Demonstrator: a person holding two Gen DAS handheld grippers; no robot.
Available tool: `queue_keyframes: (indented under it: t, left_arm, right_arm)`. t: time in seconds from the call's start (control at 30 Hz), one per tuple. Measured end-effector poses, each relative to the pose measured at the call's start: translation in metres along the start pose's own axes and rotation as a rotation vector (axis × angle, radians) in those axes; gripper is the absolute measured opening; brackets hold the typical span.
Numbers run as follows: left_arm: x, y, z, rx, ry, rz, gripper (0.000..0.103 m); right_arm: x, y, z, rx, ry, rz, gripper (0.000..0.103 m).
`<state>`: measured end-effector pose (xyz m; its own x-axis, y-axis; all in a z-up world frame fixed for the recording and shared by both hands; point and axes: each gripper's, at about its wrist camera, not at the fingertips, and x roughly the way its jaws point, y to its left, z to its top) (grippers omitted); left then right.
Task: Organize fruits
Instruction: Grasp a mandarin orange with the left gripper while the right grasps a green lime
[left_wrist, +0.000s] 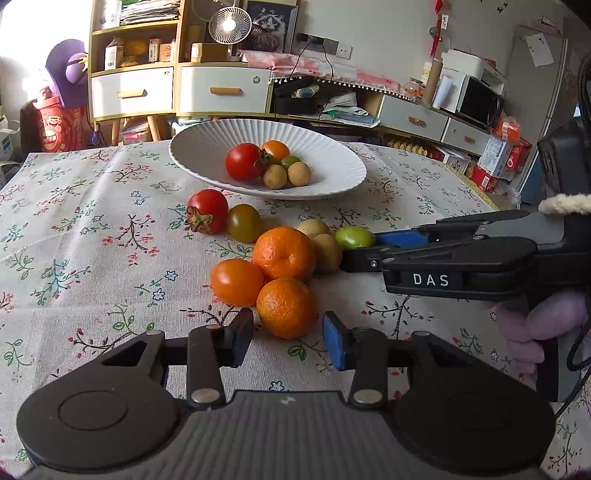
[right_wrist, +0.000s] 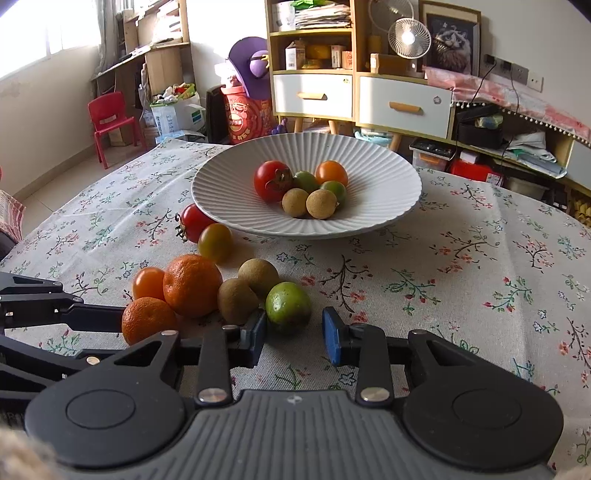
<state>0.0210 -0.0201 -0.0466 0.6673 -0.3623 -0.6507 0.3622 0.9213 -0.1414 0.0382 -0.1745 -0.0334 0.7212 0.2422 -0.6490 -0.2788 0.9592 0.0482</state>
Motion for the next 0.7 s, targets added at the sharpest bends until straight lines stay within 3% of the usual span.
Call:
queue_keyframes:
  t: [0.2,0.33,0.7]
  left_arm:
    - [-0.0022,0.0027,0.0018,-0.014,-0.011,-0.006,0.036]
    - [-0.0032,0.0025,0.0044,-0.007,-0.018,-0.012,0.031]
    - [-0.0091,0.0024,0.0096,-0.003,-0.008,-0.031,0.029]
  right_arm:
    - [0.0005,-0.0021,0.0019,0.018,0.001,0.018,0.024]
    - [0.0003,-0.0025,0.0025,0.023,0.003,0.022,0.024]
    - [-0.0048,-0.0065,0.0033,0.045,0.015,0.025,0.024]
